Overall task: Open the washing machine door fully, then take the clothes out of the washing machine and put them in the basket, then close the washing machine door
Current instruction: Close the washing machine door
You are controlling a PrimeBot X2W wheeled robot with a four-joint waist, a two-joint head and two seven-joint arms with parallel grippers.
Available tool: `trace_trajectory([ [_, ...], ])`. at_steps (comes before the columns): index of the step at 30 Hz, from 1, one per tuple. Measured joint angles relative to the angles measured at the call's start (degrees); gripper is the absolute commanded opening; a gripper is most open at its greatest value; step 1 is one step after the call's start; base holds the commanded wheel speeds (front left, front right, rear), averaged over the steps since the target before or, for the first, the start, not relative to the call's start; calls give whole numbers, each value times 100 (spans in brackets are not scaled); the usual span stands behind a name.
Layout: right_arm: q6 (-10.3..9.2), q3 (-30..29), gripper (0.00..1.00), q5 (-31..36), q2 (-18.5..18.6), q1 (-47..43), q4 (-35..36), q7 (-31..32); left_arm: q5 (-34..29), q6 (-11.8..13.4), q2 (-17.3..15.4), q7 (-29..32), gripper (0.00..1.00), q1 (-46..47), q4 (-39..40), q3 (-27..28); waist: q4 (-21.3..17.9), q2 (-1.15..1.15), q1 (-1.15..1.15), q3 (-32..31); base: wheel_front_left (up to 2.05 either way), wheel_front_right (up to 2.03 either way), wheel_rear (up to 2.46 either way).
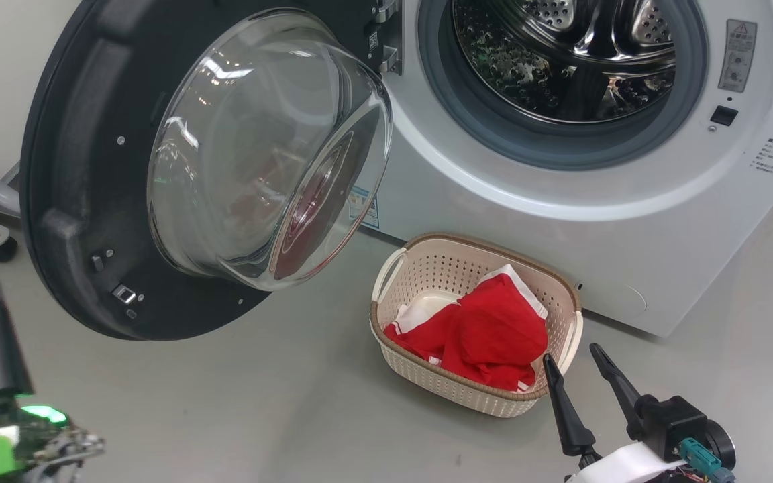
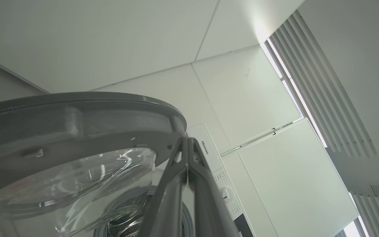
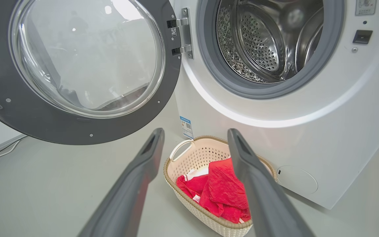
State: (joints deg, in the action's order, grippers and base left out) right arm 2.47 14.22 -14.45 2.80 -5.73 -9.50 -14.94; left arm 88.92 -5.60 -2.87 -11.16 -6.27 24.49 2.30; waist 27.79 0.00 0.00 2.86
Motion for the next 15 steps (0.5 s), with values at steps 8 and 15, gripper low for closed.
trace_trajectory([
  [8,-1,-13,100,13,22,64,38,0,577,26,-662,159,0,370,-342,1102,3,0,0,103,0,0,0],
  [15,9,31,100,49,78,178,54,14,1133,399,-1234,488,0,786,-1362,1681,-76,0,0,233,0,0,0],
])
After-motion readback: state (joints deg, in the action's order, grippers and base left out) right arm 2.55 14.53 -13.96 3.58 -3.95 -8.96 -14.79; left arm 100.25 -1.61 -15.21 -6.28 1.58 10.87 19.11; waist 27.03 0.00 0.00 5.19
